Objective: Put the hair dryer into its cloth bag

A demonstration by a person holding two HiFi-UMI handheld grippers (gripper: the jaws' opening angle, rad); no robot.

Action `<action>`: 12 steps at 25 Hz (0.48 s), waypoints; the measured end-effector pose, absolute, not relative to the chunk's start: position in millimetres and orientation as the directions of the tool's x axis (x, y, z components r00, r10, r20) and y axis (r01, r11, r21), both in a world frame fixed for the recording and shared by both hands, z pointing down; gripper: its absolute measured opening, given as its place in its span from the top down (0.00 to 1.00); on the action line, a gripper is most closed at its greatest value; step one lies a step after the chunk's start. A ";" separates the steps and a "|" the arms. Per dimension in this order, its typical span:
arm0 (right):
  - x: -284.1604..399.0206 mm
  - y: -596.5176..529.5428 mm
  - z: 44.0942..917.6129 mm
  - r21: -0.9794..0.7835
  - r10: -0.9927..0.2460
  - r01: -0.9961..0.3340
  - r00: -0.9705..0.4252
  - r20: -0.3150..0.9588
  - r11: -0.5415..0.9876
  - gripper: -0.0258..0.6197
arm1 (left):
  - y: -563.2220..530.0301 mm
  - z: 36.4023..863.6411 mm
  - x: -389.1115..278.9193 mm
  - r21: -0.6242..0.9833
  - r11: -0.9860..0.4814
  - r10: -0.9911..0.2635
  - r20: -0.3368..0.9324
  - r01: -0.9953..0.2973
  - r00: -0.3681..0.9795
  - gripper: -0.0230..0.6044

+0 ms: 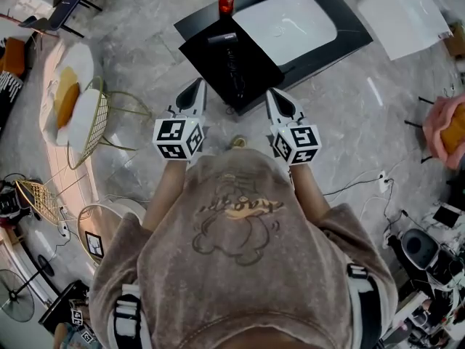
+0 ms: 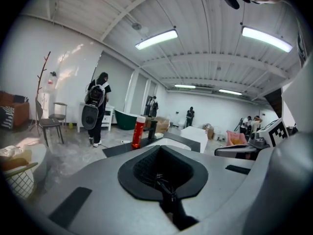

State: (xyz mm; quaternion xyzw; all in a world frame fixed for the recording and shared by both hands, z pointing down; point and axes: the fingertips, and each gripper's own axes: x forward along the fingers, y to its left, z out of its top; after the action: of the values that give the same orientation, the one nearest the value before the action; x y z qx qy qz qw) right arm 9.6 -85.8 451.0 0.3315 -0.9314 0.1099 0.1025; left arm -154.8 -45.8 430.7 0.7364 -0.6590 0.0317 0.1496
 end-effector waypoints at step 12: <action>-20.8 -114.0 452.4 -0.157 -0.613 -0.664 -0.740 0.277 0.731 0.96 | -78.5 427.6 -181.8 0.177 -0.130 -0.951 0.257 -0.976 0.174 0.94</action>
State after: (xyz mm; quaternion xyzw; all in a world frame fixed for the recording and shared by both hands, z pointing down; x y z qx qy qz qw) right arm -20.8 -114.0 452.4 0.3451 -0.9245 0.1238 0.1037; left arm -181.8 -78.5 427.6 0.7506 -0.6415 0.0406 0.1527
